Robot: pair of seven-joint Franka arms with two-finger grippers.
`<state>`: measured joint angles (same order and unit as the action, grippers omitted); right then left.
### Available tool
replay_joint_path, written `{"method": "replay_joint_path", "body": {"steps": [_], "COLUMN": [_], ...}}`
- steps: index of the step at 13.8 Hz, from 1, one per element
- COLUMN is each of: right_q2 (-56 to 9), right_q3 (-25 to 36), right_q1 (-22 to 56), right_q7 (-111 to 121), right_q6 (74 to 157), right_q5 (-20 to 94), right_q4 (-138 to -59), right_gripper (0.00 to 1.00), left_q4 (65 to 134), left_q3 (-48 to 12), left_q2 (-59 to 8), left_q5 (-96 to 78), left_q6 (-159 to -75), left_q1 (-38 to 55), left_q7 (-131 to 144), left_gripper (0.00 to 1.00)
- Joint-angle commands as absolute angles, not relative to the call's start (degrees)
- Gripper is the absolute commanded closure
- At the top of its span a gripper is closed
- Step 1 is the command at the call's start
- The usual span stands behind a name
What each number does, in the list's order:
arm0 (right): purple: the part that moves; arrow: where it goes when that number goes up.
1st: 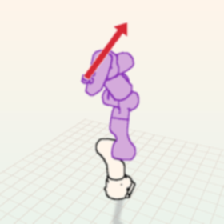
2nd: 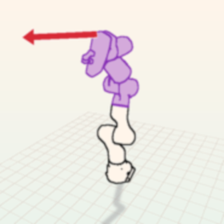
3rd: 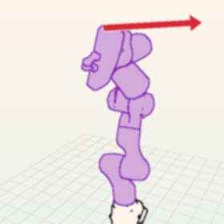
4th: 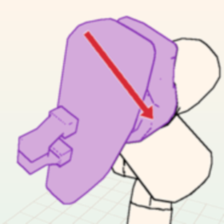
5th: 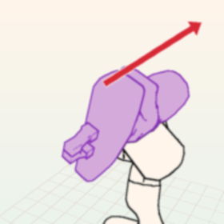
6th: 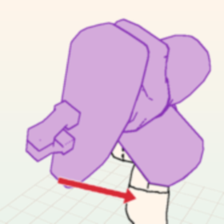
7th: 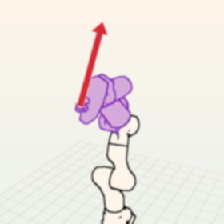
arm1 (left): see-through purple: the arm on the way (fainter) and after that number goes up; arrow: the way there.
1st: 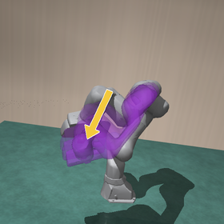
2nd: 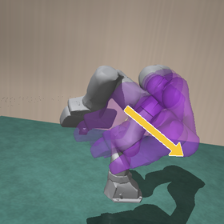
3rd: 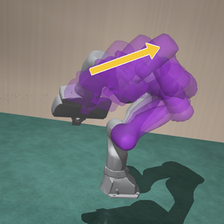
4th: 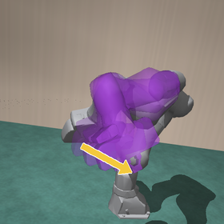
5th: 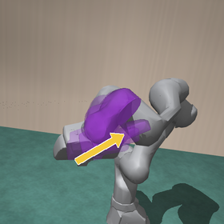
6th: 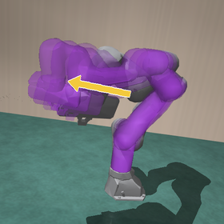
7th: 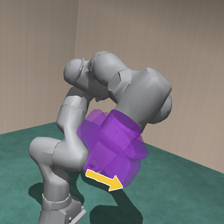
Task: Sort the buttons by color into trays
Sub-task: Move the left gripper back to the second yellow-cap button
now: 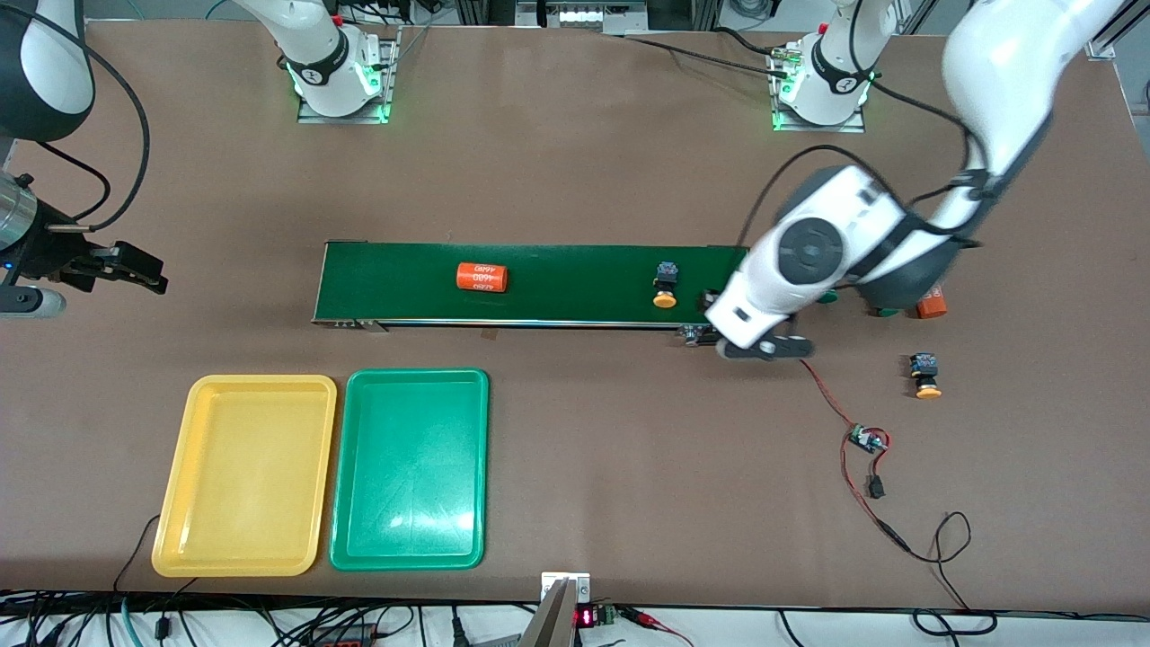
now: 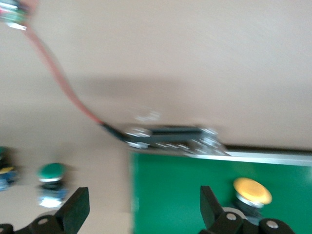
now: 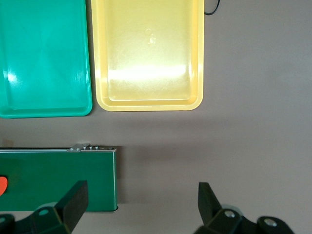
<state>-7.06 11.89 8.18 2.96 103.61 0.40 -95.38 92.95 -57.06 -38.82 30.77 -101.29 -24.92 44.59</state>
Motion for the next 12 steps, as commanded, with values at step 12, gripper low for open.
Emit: {"method": "replay_joint_path", "body": {"steps": [12], "right_q2": [-7.38], "right_q3": [11.51], "right_q1": [7.73], "right_q7": [2.64], "right_q6": [103.62], "right_q5": [1.41], "right_q4": [-94.66], "right_gripper": [0.00], "left_q4": [92.54], "left_q3": [-30.67], "left_q2": [-45.79], "left_q5": [33.84], "left_q6": [-119.43], "left_q1": [-32.51], "left_q7": [8.61], "left_gripper": [0.00]}}
